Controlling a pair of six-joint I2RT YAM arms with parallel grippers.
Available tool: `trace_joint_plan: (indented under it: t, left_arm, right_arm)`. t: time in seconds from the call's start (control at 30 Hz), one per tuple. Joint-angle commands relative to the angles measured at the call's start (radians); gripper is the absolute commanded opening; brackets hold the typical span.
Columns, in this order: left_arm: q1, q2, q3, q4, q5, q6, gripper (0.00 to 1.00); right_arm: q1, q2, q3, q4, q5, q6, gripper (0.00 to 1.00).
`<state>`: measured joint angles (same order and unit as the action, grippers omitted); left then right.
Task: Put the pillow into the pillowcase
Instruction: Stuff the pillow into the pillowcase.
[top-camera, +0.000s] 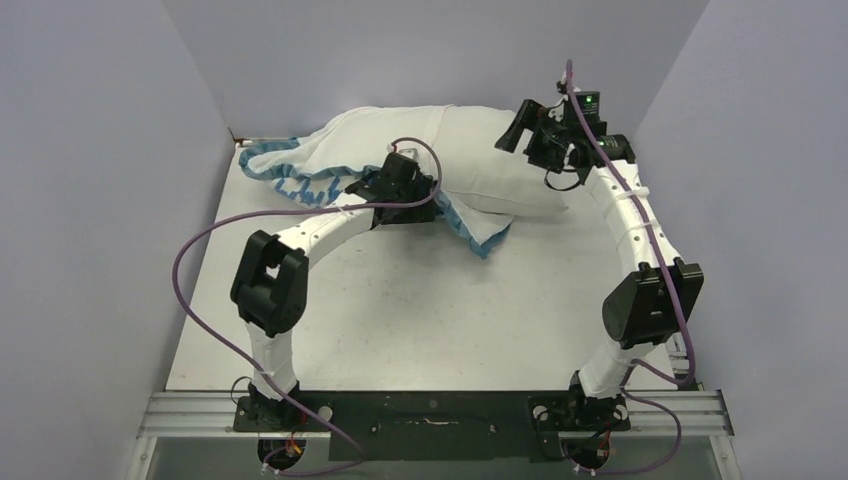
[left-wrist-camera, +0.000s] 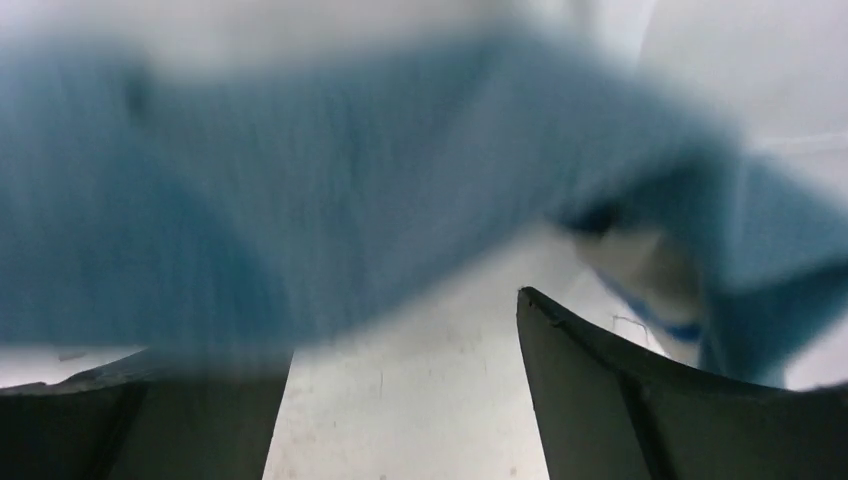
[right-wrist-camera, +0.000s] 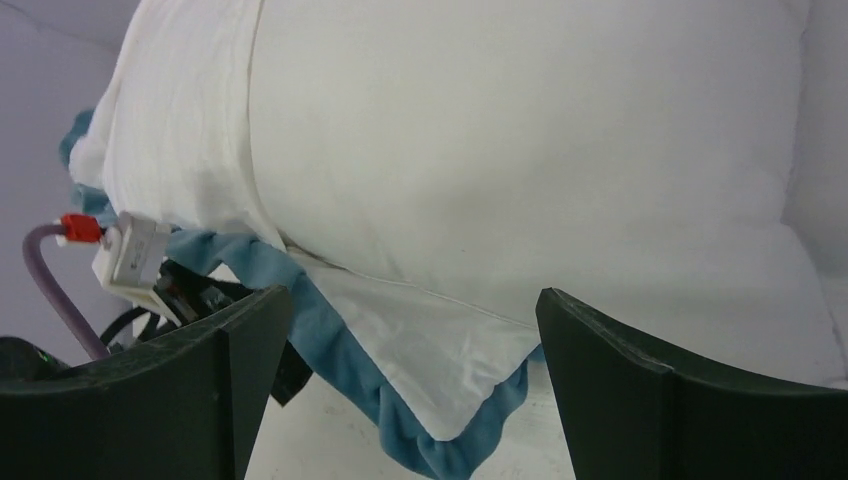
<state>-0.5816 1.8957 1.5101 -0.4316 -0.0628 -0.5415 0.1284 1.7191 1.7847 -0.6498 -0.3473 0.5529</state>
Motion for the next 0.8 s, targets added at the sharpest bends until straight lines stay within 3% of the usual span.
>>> trace_joint_plan:
  t: [0.0, 0.2, 0.4, 0.67, 0.77]
  left_arm:
    - [0.011, 0.050, 0.160, 0.037, -0.080, 0.034, 0.77]
    - [-0.004, -0.012, 0.250, -0.080, -0.104, 0.067, 0.80]
    - [-0.020, -0.111, 0.216, -0.037, -0.162, 0.091, 0.81]
    - [-0.017, 0.031, 0.401, -0.125, -0.162, 0.143, 0.81]
    - [-0.007, 0.107, 0.433, -0.140, -0.167, 0.139, 0.86]
  right_arm:
    - [0.034, 0.015, -0.026, -0.036, -0.009, -0.051, 0.90]
    - [0.035, -0.006, -0.047, -0.067, -0.001, -0.089, 0.90]
    - [0.036, -0.017, -0.098, -0.049, -0.027, -0.090, 0.90]
    - [0.037, 0.003, -0.089, -0.054, -0.044, -0.094, 0.90]
    - [0.037, 0.012, -0.085, -0.060, -0.036, -0.096, 0.90]
